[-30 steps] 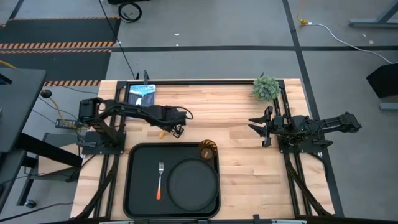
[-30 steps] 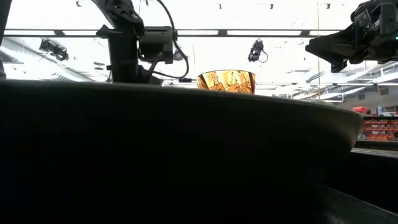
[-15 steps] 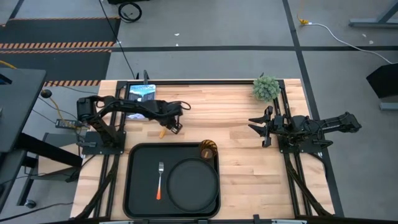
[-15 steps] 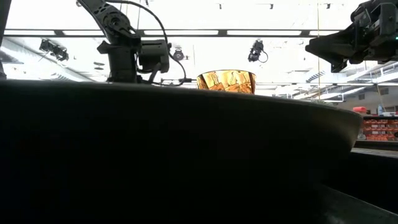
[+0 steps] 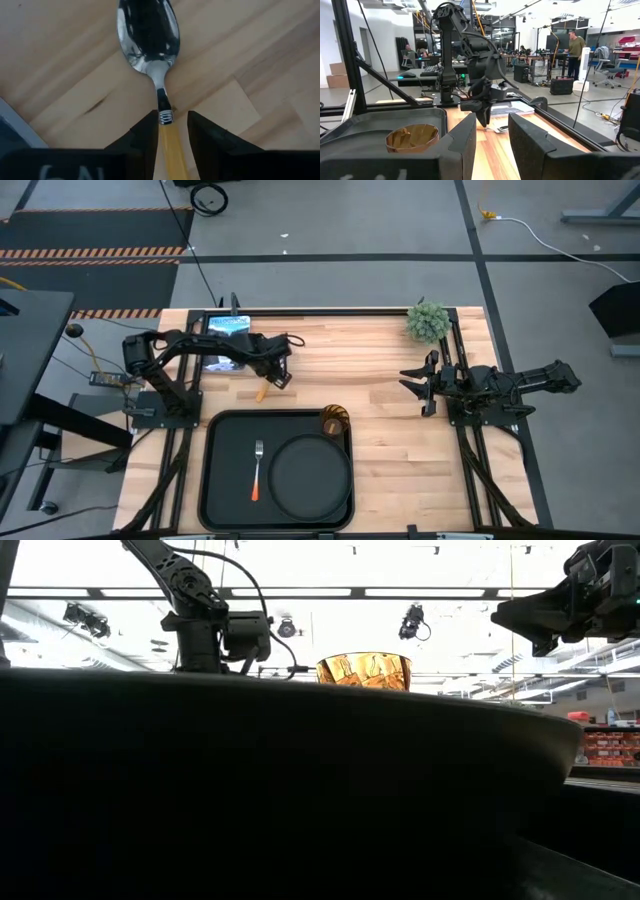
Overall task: Pick and place plate/cup/fork/spoon on tray
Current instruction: Put the orange spoon on the black serving tray to the left of the orange fork
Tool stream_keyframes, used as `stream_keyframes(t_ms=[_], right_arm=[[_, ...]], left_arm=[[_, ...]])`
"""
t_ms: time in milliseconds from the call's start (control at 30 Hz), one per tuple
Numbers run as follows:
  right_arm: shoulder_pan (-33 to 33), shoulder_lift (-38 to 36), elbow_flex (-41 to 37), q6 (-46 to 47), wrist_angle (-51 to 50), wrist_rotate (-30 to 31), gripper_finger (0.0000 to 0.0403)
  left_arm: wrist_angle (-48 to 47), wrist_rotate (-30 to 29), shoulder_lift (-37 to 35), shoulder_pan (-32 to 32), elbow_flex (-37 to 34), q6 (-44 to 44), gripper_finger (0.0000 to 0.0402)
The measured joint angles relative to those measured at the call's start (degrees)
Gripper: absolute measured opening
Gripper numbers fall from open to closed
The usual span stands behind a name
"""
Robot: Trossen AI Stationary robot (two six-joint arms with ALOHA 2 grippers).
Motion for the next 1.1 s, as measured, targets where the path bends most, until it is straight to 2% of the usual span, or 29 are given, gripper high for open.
stream_keyframes(t_ms=[100, 333, 533, 767, 1100], right_arm=[[0.01, 0.0, 0.0, 0.0, 0.0, 0.0, 0.0121], [0.0, -0.01, 0.0, 0.0, 0.0, 0.0, 0.0121], [0.02, 0.0, 0.0, 0.01, 0.0, 0.0, 0.0121], [0.0, 0.01, 0.0, 0.0, 0.0, 0.0, 0.0121], [0.02, 0.01, 0.0, 0.0, 0.0, 0.02, 0.0121]], left_arm=[[-0.02, 0.46, 0.0, 0.29, 0.0, -0.02, 0.0124], [-0.89, 0.46, 0.83, 0.27, 0.01, -0.39, 0.0182], [-0.48, -0.14, 3.13, 0.27, 0.02, -0.17, 0.0192], [-0.36, -0.11, 3.85, 0.1, 0.07, -0.32, 0.0155], [-0.5, 0.32, 3.85, 0.12, 0.07, -5.19, 0.0052]])
